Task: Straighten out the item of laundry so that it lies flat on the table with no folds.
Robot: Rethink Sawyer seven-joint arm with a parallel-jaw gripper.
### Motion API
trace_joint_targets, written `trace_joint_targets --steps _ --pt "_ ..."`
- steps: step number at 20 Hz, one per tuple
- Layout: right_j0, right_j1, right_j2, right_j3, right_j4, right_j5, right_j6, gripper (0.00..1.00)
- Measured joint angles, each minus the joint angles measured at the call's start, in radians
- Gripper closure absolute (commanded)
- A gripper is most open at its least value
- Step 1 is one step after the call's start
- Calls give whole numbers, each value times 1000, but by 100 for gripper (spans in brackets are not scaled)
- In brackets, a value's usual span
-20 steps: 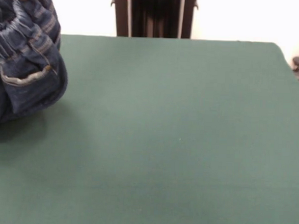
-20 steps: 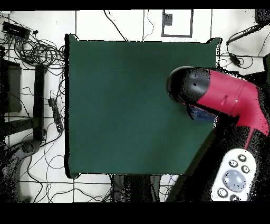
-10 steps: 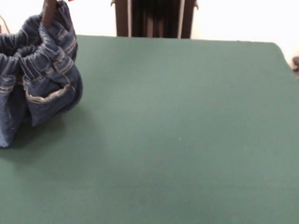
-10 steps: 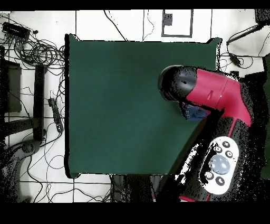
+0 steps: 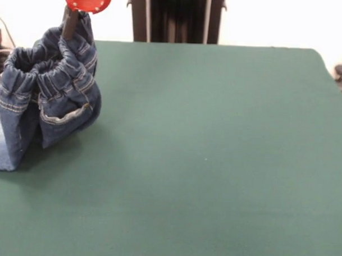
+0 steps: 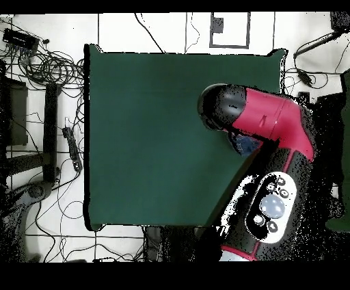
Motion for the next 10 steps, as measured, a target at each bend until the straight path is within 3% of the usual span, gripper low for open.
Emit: trace_joint_targets --steps 10 --pt "58 11 -23 0 31 -9 0 100"
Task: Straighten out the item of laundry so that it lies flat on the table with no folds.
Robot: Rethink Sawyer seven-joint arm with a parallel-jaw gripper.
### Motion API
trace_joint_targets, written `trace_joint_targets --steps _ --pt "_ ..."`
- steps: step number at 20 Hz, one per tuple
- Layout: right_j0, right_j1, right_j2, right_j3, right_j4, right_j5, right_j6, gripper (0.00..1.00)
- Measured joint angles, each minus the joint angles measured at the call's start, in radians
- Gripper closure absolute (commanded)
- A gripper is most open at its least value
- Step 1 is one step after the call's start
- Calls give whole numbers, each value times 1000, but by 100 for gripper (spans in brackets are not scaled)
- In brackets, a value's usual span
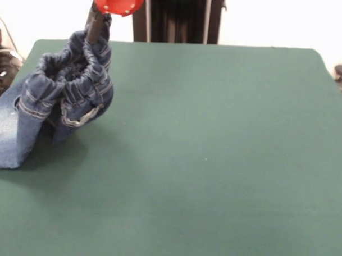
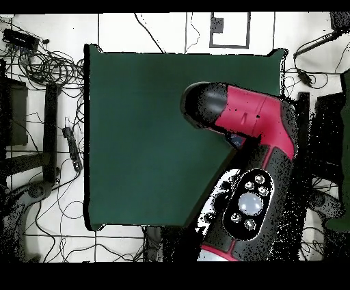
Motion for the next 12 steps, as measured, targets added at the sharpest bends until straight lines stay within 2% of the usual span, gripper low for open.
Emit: trace_joint_targets --steps 12 --pt "52 3 -38 0 16 -4 13 100"
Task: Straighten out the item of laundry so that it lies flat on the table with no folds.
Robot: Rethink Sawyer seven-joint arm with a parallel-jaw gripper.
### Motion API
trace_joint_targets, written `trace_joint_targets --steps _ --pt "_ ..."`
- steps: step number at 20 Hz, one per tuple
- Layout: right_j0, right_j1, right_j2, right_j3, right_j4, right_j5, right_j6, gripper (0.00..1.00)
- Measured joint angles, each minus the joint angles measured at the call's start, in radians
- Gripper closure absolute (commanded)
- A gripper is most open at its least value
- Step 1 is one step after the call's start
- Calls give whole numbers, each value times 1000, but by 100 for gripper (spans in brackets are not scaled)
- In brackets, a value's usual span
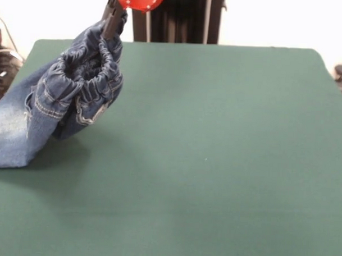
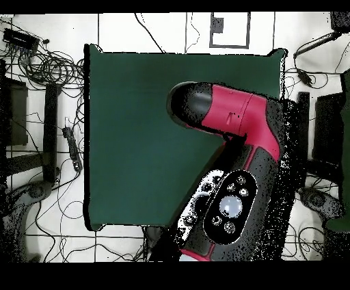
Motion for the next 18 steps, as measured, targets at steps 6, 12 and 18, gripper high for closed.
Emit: trace_joint_targets --steps 6,12,18 --pt "26 3 -17 3 24 -11 29 100" --pt "56 21 -32 5 60 -22 80 100" --pt "94 51 -49 5 87 -31 140 100"
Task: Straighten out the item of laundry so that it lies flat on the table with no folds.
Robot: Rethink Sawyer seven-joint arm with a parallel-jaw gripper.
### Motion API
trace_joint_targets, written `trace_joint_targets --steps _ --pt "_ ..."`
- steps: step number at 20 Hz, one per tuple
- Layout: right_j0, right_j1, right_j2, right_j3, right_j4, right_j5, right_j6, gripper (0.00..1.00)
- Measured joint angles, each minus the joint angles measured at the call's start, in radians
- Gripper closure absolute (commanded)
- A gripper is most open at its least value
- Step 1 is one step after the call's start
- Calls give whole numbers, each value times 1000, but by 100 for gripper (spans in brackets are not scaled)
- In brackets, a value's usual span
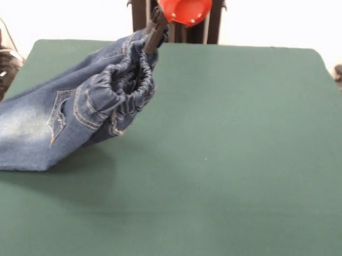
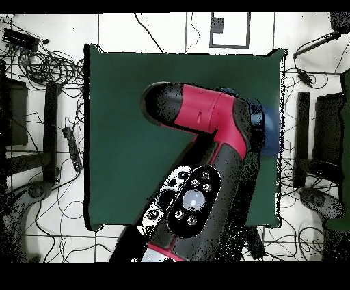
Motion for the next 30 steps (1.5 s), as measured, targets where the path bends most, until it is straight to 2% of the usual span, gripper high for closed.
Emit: trace_joint_targets --steps 8,30 --pt "34 22 -7 0 27 0 42 100" --pt "117 55 -46 0 104 0 44 100"
